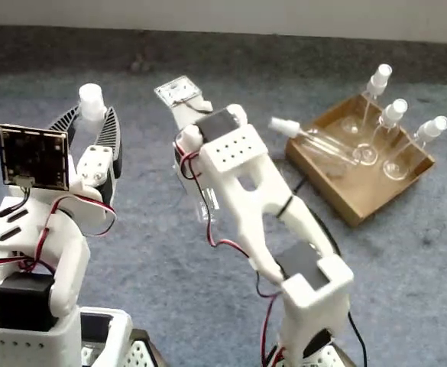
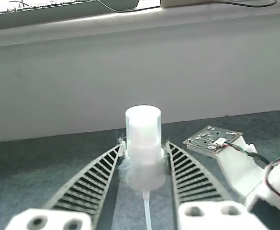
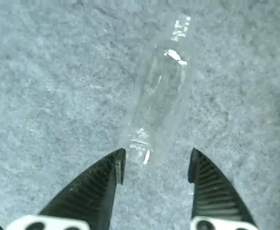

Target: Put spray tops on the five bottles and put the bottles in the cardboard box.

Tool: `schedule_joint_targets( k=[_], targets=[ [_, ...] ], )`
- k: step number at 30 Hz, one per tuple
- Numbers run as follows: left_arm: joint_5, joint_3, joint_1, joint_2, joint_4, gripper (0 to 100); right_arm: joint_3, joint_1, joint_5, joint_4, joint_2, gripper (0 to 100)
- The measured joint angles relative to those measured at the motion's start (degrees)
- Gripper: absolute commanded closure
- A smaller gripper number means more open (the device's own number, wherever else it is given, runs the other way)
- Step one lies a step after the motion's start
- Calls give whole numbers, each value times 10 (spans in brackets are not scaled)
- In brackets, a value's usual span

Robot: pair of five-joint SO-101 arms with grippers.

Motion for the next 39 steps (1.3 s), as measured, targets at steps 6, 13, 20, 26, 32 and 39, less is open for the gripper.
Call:
schedule_joint_targets(
  k=[6,13,20,26,32,39],
  targets=[
    [-1,0,-4,0,0,970,-190,-3,19,55,145,697],
    [-1,0,-3,0,0,970,-382,-8,69,91,292,697],
    [-1,0,-3,0,0,970,-455,-8,70,92,389,697],
    [-1,0,-3,0,0,970,-456,3,70,95,416,707],
    [-1,0,-3,0,0,970,-456,8,70,95,416,830],
    [-1,0,-3,0,0,970,-457,21,70,98,416,949]
  ],
)
